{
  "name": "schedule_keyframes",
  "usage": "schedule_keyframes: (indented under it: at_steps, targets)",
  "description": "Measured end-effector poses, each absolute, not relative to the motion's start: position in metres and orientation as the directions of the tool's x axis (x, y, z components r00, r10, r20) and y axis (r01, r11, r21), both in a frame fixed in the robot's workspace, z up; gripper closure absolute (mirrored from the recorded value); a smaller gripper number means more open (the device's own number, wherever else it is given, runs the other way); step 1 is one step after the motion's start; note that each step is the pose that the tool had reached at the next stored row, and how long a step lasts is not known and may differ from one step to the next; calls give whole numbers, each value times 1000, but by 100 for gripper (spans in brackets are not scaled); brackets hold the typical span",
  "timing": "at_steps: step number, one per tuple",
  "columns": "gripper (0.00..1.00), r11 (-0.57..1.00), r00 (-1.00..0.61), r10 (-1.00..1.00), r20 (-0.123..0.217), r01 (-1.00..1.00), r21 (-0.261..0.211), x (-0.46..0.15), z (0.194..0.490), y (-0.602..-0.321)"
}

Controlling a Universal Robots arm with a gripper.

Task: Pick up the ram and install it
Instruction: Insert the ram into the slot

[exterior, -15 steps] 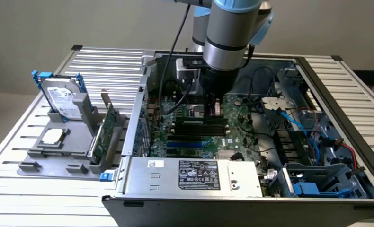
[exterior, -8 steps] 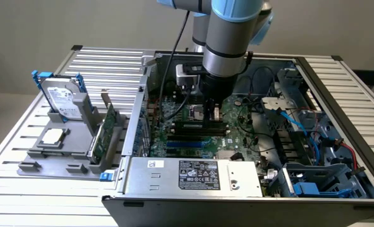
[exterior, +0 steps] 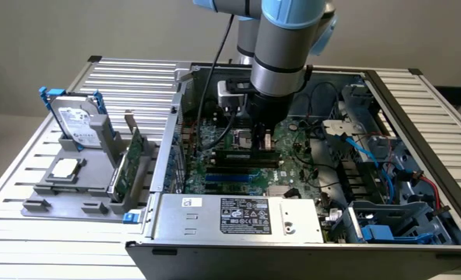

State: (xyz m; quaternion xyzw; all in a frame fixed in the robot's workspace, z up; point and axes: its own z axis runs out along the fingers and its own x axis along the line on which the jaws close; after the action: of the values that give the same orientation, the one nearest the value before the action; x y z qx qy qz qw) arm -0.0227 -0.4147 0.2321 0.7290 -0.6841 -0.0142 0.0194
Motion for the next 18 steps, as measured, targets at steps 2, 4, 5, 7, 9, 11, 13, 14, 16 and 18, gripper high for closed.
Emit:
schedule_keyframes:
  at_steps: [2,4,5,7,9,11,13,14,16,18]
  targets:
    - [86,-63,64,-998,6,-997,48,-23,232,-415]
    - [86,-63,64,-998,6,-997,48,-23,232,-415]
    - [86,-63,64,-998,6,-997,48,-23,232,-415]
    - [86,-63,64,-998,6,-997,48,-23,231,-415]
    - [86,-63,64,-998,6,-997,48,-22,230,-415]
    - [86,-63,64,-998,6,-997,48,-22,229,-415]
    - [86,-63,64,-998,6,-997,48,-22,229,-415]
    - [86,-63,64,-998,6,-997,48,-22,229,-415]
    - [86,-63,64,-998,6,-997,48,-22,228,-415]
    - [86,-63,63,-998,6,-997,48,-22,228,-415]
